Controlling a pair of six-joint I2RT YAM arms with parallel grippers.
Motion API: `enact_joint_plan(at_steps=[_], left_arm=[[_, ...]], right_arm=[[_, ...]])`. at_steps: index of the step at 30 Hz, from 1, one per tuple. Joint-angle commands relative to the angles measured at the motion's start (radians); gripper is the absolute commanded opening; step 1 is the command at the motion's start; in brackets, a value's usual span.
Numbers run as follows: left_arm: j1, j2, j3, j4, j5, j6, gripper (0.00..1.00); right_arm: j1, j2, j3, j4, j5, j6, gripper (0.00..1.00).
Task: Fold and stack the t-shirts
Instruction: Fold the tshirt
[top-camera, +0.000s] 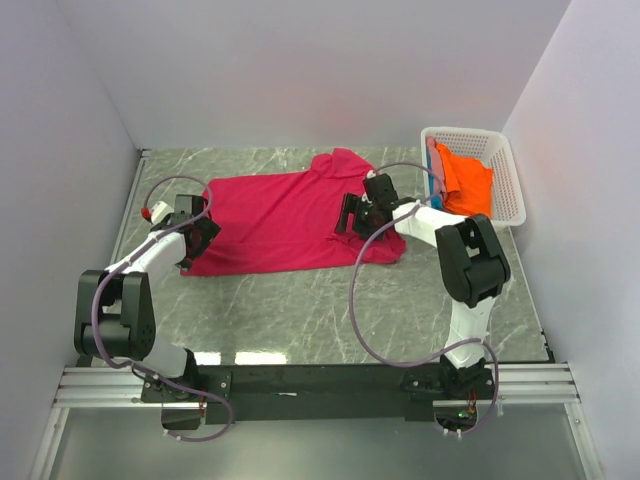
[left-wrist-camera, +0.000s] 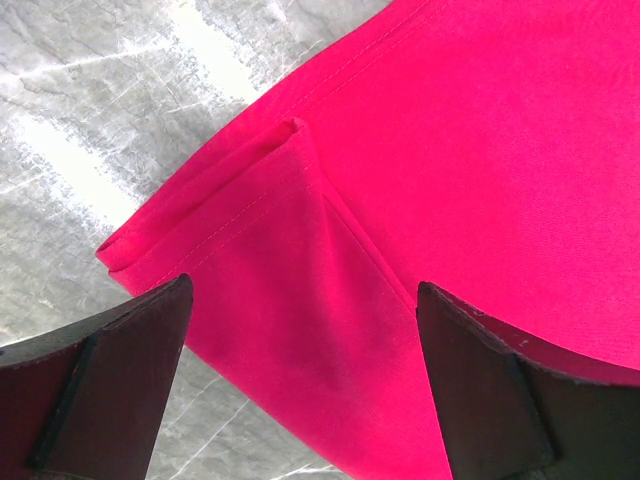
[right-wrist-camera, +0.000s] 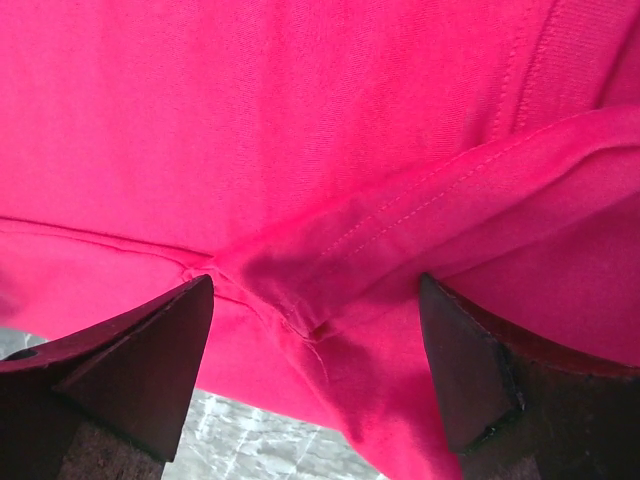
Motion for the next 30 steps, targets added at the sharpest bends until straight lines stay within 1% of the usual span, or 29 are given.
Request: enact_joint_plan(at_steps=[1,3,7,10,17,18,19,20,22,24,26,27,28,30], left_arm=[[-0.003,-0.029,0.017,-0.004,-0.029,0.021,0.99],[-0.003,-0.032,0.014,-0.003,-0.031,0.019,0.99],[-0.003,-0.039,0.002,0.005,-0.027,0.019,0.99],[-0.003,-0.039,0.005,0.004,-0.029,0.021,1.0],[-0.003,-0.047,0.008,-0.009,-0.04,0.019,0.99],[-0.001,-0.053,0.01,-0.01,-0.046,0.019,0.99],[-0.001,-0.053,0.01,-0.013,-0.047,0.019,1.0],[-0.003,-0.058,0.011,-0.015,-0.05,0.019,0.99],[-0.003,-0.066,0.008,-0.012,-0.049,0.019,1.0],[-0.001,-0.067,0.007,-0.004,-0.044,0.022,1.0],[-0.003,-0.064,0.007,-0.001,-0.04,0.025,0.99],[-0.003,-0.056,0.008,-0.001,-0.041,0.027,0.99],[-0.003,-0.055,0.01,-0.004,-0.041,0.031,0.99],[-0.003,-0.046,0.01,-0.004,-0.044,0.031,0.99]], right_arm=[[0.021,0.016,0.034,0.03,0.002,0.034,0.89],[0.029,0.036,0.057,0.058,-0.013,0.042,0.88],[0.039,0.056,0.146,0.085,0.024,0.037,0.88],[0.042,0.08,0.213,0.11,0.022,0.039,0.88],[0.062,0.198,0.434,0.023,0.036,0.032,0.88],[0.062,0.214,0.483,-0.026,0.05,0.023,0.88],[0.064,0.214,0.499,-0.049,0.054,0.017,0.88],[0.062,0.206,0.505,-0.074,0.064,0.011,0.88],[0.062,0.174,0.461,-0.074,0.09,-0.003,0.88],[0.059,0.115,0.413,-0.083,0.149,-0.004,0.88],[0.05,0.082,0.37,-0.114,0.186,-0.003,0.85],[0.041,0.079,0.357,-0.158,0.226,-0.001,0.83],[0.023,0.076,0.349,-0.175,0.238,0.005,0.79],[0.006,0.074,0.326,-0.201,0.267,0.008,0.76]])
